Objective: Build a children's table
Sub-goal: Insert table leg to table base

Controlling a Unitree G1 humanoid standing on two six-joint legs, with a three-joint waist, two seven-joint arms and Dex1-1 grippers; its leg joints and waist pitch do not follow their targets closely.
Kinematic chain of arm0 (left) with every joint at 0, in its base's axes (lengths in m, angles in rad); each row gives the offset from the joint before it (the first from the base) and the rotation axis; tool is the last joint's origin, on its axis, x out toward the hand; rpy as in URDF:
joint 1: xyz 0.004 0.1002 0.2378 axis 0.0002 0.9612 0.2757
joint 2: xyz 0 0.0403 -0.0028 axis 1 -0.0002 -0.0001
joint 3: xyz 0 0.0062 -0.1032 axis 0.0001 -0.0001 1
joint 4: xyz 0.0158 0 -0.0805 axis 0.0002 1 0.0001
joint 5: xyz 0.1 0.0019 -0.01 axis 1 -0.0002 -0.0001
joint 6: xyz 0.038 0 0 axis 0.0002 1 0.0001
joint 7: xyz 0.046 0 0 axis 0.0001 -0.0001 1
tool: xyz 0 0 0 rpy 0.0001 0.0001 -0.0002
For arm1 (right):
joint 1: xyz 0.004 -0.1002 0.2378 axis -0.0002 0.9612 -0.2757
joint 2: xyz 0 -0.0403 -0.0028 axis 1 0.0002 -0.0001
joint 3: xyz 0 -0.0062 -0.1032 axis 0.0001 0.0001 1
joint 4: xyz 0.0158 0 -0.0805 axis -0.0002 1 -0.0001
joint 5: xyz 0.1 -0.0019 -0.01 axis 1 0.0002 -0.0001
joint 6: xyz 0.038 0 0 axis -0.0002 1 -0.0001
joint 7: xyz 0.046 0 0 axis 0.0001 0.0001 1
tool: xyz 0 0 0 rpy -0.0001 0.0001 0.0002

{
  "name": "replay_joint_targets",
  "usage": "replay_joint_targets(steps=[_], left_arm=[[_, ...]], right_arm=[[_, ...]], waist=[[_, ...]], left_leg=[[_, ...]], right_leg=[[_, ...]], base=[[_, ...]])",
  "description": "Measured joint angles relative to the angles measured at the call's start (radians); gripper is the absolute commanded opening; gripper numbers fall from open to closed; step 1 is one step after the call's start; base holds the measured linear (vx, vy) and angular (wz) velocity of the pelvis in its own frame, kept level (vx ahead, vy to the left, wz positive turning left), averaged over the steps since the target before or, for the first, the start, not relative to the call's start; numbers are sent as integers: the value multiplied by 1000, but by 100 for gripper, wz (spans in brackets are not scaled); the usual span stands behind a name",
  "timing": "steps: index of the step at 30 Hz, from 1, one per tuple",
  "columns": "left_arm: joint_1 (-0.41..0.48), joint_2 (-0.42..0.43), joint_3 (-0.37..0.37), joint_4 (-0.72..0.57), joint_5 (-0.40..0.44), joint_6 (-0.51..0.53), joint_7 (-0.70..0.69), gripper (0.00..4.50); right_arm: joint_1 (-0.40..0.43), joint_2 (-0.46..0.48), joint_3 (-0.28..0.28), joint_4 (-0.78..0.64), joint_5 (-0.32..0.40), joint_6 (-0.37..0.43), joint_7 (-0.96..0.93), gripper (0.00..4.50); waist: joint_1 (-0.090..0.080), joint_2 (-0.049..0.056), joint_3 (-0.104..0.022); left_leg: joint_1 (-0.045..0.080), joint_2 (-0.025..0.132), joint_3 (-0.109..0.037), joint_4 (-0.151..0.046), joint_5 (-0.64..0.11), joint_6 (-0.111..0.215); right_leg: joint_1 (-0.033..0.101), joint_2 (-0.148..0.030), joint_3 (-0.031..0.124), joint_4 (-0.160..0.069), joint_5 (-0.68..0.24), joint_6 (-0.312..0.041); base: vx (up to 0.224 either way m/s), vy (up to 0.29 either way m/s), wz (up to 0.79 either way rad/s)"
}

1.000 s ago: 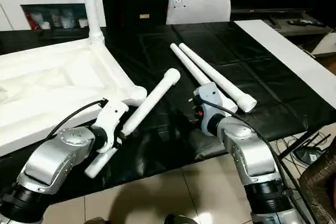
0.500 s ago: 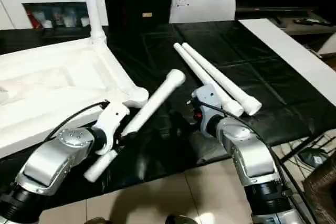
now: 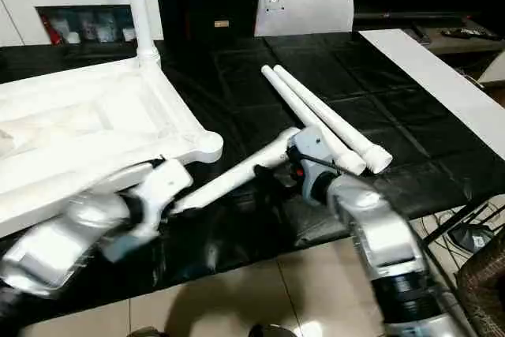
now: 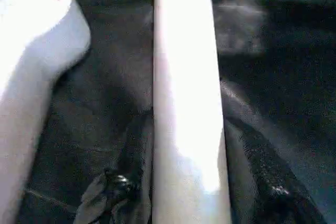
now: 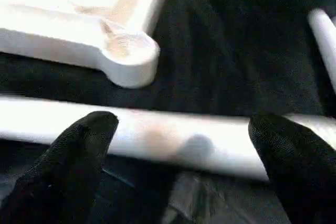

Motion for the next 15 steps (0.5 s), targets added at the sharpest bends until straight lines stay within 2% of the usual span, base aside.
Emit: replay_joint_targets(steps=[2, 4, 6, 8, 12, 15], left_arm=[[-12, 17, 15, 0, -5, -36, -41, 164], [-38, 59, 19, -6, -21, -61, -99, 164], [-59, 105, 29, -6, -19, -91, -141, 164], [-76, 126, 40, -6, -18, -96, -161, 164], [-109, 170, 41, 14, -11, -154, -241, 164], [-135, 178, 41, 31, -6, -180, -280, 164]], right_arm=[[-12, -19, 5, -5, 11, -31, 45, 450], [-49, -71, 18, -5, 3, -98, 106, 450], [-84, -120, 27, -5, -21, -162, 161, 450], [-95, -143, 34, -5, -31, -190, 198, 450], [-135, -226, 131, 49, -158, -321, 254, 450], [-158, -256, 178, 80, -227, -384, 281, 450]], waist=[[1, 0, 0], [7, 0, 0], [12, -1, 0], [16, -1, 0], [18, -4, 1], [16, -4, 1]], left_leg=[[0, 0, 1, 0, 0, 0], [-2, 0, 3, 0, 0, 0], [-1, 0, 5, 0, 0, 0], [0, 0, 6, 0, 0, 0], [-5, 0, 9, 4, 1, -1], [-4, 0, 9, 5, 1, -1]], right_leg=[[0, 0, 1, 0, 0, 0], [-3, 0, 3, 2, 0, 0], [-5, 0, 5, 5, 0, 0], [-6, 0, 6, 7, 0, 0], [-16, -1, 10, 16, -1, 0], [-16, -1, 11, 18, -1, -1]], base=[[0, 0, 0], [0, 0, 0], [0, 0, 0], [0, 0, 0], [0, 0, 0], [0, 0, 0]])
